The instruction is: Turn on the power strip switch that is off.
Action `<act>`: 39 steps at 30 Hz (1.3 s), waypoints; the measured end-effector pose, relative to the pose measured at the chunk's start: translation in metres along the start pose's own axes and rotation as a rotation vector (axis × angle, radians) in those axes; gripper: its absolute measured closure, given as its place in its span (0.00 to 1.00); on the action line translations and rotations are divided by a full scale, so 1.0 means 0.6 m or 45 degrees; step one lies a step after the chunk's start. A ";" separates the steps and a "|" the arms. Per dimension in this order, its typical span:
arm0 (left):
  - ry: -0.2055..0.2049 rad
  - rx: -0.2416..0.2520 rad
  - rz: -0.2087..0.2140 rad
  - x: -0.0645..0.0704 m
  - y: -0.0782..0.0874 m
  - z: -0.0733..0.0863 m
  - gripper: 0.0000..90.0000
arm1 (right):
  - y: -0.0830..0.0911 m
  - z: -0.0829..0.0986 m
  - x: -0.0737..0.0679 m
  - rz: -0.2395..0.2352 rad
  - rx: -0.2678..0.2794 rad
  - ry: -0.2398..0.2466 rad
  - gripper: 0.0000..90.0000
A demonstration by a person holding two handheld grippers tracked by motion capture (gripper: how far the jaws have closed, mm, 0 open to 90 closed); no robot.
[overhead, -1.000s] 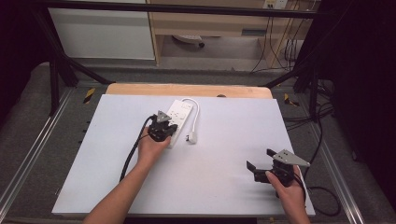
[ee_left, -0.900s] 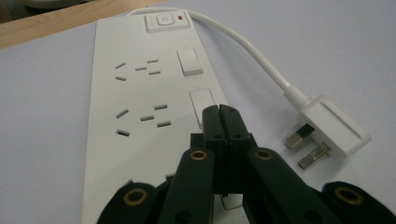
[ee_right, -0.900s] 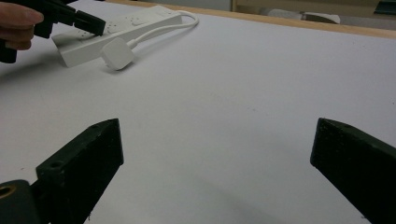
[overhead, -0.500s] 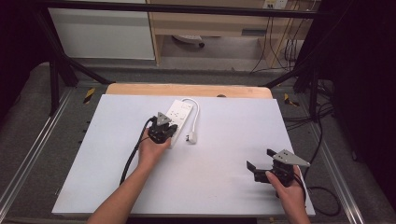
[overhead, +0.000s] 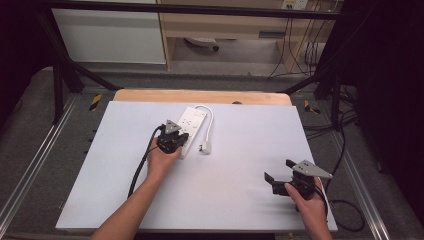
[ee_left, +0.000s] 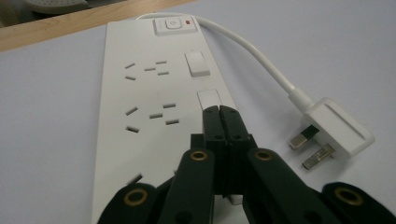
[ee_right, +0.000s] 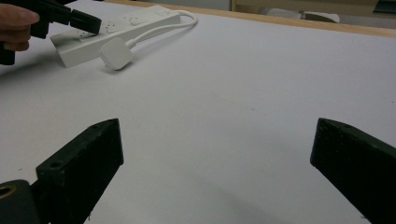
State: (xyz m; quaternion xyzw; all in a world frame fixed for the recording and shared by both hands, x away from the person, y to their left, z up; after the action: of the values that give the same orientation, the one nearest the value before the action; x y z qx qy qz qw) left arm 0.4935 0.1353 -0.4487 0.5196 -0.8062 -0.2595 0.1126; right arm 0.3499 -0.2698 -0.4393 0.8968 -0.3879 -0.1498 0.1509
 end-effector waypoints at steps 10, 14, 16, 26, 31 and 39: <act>0.023 -0.012 0.002 -0.009 0.004 -0.001 1.00 | -0.002 0.000 0.000 -0.002 -0.002 0.002 0.03; 0.047 -0.015 0.008 -0.008 0.004 -0.002 1.00 | -0.002 0.000 0.001 -0.002 -0.003 -0.001 0.03; 0.046 -0.016 0.009 -0.008 0.005 -0.003 0.97 | -0.002 0.000 0.001 -0.003 -0.003 0.000 0.03; 0.064 0.004 0.010 -0.011 0.010 -0.009 0.86 | -0.002 0.000 0.001 -0.005 -0.005 -0.005 0.03; 0.073 0.004 0.012 -0.015 0.012 -0.009 0.78 | -0.003 0.000 0.001 -0.004 -0.006 -0.004 0.03; 0.085 0.001 0.011 -0.018 0.015 -0.011 0.62 | -0.003 0.000 0.000 -0.005 -0.007 -0.002 0.03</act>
State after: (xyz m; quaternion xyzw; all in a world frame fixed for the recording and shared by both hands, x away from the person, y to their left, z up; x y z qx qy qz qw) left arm 0.4941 0.1461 -0.4374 0.5246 -0.8043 -0.2412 0.1402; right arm 0.3513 -0.2687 -0.4404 0.8970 -0.3858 -0.1521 0.1527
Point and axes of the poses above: each handheld gripper's, and its own axes: y roughly backward along the jaws, z roughly out of its underside, x roughly to its right, the point moved 1 cm from there along -y, roughly forward along the jaws, and after that the axes turned 12 degrees about -z, right-handed, at the moved point
